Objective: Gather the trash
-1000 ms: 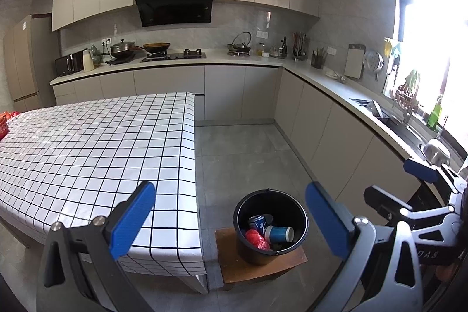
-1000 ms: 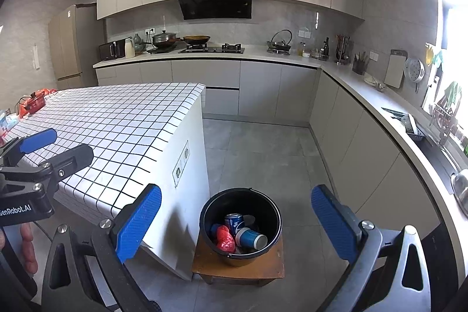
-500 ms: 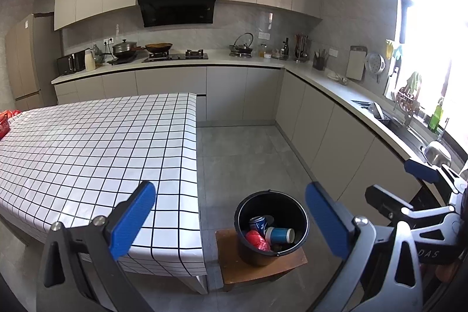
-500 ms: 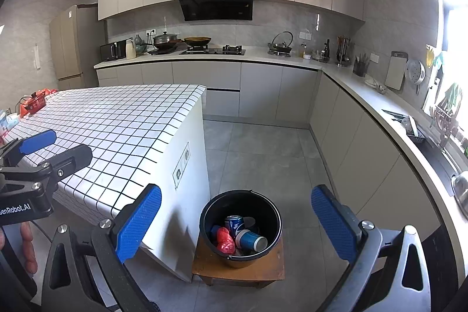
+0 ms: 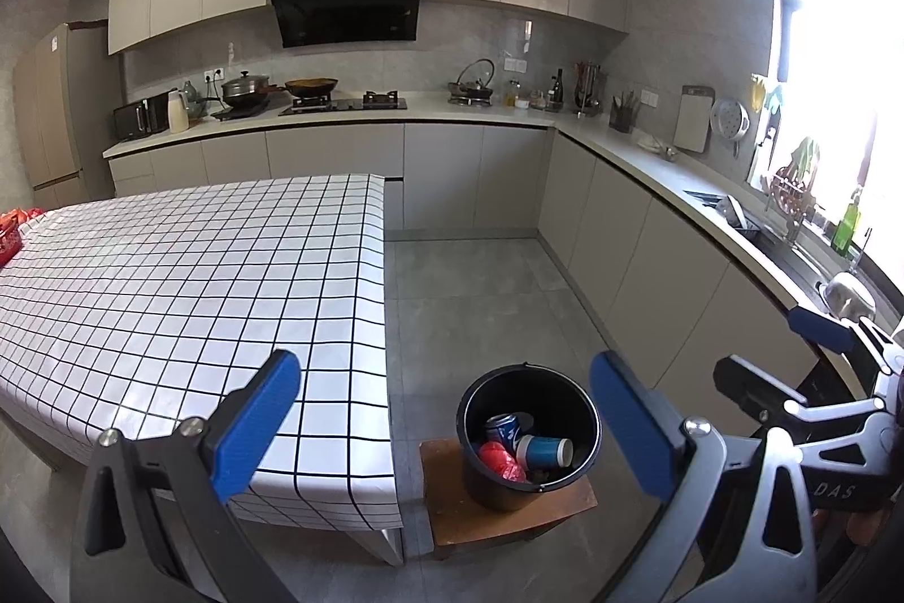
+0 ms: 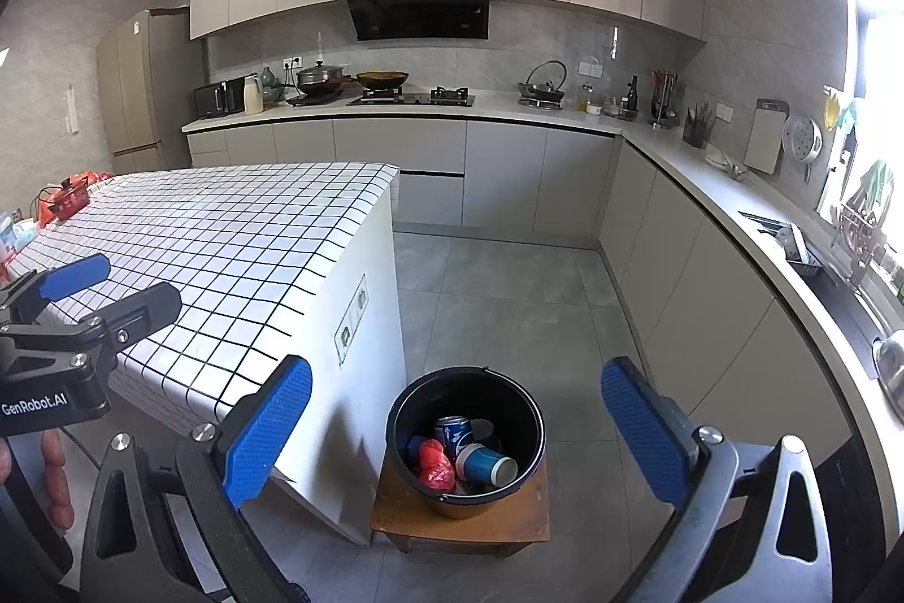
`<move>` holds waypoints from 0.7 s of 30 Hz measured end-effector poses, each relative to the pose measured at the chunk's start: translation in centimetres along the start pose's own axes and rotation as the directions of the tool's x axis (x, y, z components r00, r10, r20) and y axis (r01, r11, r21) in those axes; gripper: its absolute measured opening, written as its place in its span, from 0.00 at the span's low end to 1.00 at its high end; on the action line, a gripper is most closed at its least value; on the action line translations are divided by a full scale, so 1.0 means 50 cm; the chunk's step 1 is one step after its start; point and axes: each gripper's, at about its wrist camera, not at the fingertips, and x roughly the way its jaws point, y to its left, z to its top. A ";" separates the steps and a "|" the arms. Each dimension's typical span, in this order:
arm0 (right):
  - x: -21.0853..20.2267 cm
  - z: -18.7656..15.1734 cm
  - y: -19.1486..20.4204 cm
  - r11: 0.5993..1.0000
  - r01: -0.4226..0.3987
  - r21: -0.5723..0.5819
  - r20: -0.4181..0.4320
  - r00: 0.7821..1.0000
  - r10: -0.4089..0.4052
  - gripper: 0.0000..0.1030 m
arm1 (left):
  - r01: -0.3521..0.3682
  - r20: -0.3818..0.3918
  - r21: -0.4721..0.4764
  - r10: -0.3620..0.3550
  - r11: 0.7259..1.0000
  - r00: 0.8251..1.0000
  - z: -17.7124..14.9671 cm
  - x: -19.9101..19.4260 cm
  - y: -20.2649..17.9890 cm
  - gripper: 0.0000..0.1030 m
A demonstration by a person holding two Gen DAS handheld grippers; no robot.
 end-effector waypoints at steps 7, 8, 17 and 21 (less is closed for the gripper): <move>-0.001 0.001 0.003 1.000 0.003 0.000 0.000 1.000 -0.003 1.00 | -0.007 -0.002 0.002 0.007 1.000 1.000 -0.001 0.000 0.000 1.00; 0.000 0.001 0.003 1.000 0.004 -0.001 0.000 1.000 -0.004 1.00 | -0.006 -0.001 0.001 0.006 1.000 1.000 0.000 0.000 0.000 1.00; 0.000 0.003 0.002 1.000 0.005 -0.001 0.002 1.000 -0.005 1.00 | -0.010 -0.001 0.003 0.010 1.000 1.000 -0.002 -0.001 0.001 1.00; 0.000 0.004 0.000 1.000 0.001 -0.001 0.001 1.000 -0.001 1.00 | -0.011 0.000 0.003 0.011 1.000 1.000 -0.002 -0.003 0.001 1.00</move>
